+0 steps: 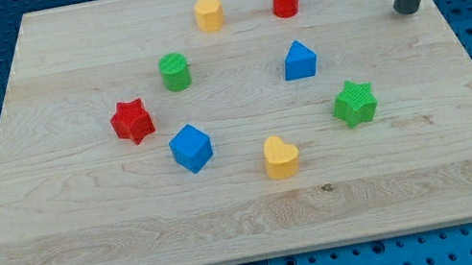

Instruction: Move the blue triangle towards the yellow heart

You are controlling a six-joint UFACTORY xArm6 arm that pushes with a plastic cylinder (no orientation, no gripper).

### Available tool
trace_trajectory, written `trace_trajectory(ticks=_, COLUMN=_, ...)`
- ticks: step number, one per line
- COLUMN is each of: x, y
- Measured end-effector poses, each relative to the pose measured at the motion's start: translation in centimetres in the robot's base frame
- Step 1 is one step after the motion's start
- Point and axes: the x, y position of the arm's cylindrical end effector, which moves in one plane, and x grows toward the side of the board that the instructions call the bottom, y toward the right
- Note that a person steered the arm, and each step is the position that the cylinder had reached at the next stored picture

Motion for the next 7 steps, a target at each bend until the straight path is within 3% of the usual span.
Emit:
trace_trajectory(ticks=3, x=4.3, y=-4.9)
trace_trajectory(ticks=4, x=4.6, y=-10.0)
trace_trajectory(ticks=7, x=4.6, y=-14.0)
